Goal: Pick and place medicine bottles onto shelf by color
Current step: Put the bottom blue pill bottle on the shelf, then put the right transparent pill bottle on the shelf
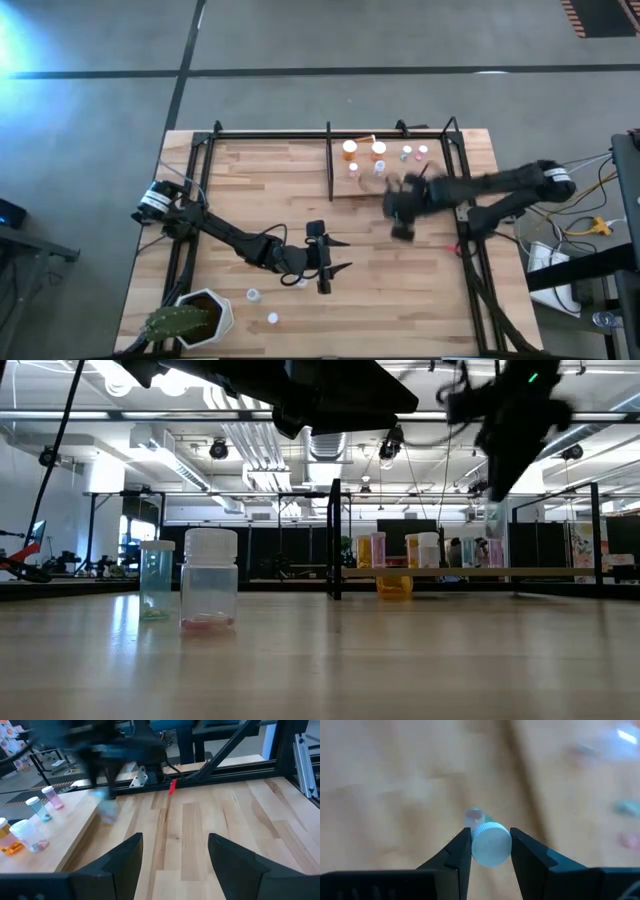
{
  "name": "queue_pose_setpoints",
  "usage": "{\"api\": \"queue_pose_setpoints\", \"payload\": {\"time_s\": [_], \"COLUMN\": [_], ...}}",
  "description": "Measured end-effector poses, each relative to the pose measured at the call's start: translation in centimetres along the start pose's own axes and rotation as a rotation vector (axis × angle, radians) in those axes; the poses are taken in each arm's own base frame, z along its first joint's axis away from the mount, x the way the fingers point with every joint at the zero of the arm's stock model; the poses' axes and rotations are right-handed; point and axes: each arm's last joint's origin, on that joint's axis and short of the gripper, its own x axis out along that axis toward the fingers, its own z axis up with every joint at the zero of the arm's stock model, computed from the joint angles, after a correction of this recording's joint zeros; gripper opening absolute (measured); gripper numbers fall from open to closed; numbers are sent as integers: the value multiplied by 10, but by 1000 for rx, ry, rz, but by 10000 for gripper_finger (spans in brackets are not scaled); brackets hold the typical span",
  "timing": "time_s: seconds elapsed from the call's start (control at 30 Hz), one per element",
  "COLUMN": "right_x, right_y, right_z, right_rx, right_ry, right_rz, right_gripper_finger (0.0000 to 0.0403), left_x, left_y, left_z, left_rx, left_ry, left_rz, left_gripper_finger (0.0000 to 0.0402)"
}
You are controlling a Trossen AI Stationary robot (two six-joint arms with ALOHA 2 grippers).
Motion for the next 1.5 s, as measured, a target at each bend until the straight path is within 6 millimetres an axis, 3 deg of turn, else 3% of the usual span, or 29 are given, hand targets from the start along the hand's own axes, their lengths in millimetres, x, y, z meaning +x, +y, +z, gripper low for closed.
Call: {"api": "queue_pose_setpoints", "payload": {"time_s": [0.23, 0.33, 0.43, 0.6, 0.87, 1.17, 1.3, 1.5], "right_x": [22, 29, 37, 47, 53, 50, 37, -1], "right_y": [-114, -146, -165, -175, -175, -176, -179, -178], "right_z": [-5, -16, -27, -37, -37, -34, -31, -26], "right_rx": [342, 462, 525, 546, 527, 513, 501, 586], "right_ry": [102, 148, 178, 212, 202, 181, 169, 45], "right_rz": [-72, -106, -102, -82, -87, -94, -118, -149], "right_gripper_finger": [108, 108, 108, 110, 126, 193, 217, 223], "left_x": [0, 0, 0, 0, 0, 0, 0, 0], "left_y": [0, 0, 0, 0, 0, 0, 0, 0], "left_z": [0, 0, 0, -1, -1, -1, -1, -3], "left_rx": [0, 0, 1, 1, 1, 1, 1, -6], "left_ry": [0, 0, 1, 1, 2, 1, 1, 7], "left_rz": [-6, -6, -7, -7, -12, -13, -15, -16], "left_gripper_finger": [208, 208, 208, 208, 208, 208, 208, 208]}}
